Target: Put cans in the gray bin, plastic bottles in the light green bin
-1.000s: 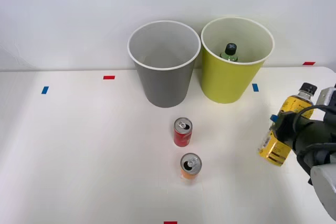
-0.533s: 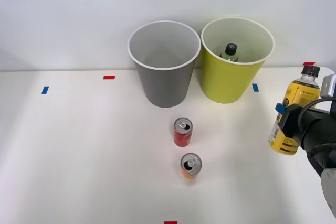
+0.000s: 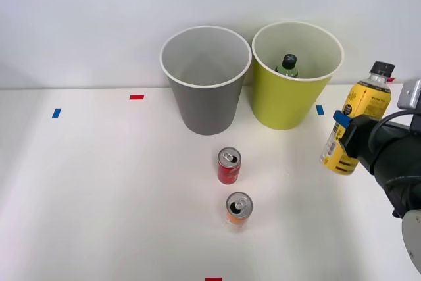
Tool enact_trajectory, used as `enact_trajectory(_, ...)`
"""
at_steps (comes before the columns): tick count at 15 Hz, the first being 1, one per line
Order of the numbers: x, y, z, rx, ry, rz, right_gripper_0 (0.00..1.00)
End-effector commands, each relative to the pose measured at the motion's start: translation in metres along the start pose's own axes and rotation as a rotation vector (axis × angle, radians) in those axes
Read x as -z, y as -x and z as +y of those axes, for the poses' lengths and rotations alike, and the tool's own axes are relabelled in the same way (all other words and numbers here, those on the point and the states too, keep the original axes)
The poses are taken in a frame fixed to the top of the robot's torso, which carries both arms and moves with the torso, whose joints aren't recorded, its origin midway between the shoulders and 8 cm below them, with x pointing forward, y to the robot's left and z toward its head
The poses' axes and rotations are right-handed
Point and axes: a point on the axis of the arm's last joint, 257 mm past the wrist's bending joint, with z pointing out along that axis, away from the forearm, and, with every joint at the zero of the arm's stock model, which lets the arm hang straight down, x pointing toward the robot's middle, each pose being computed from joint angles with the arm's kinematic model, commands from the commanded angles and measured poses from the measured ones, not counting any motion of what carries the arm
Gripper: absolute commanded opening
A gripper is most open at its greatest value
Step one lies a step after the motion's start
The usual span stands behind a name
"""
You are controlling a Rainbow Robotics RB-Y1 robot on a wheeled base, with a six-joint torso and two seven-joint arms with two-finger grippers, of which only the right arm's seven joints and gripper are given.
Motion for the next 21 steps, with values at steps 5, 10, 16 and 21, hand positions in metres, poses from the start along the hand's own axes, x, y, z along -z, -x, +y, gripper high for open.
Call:
enact_trajectory(5,0.015,0.098,0.069,-0.087,0.255,-0.281,0.00)
enact_trajectory(10,0.010,0.181,0.101,-0.114,0.385,-0.499,0.00)
enact_trajectory(16,-0.037,0.206,0.101,-0.063,0.347,-0.495,0.00)
enact_trajectory(21,-0.088,0.211,0.097,0.047,0.290,-0.453,0.00)
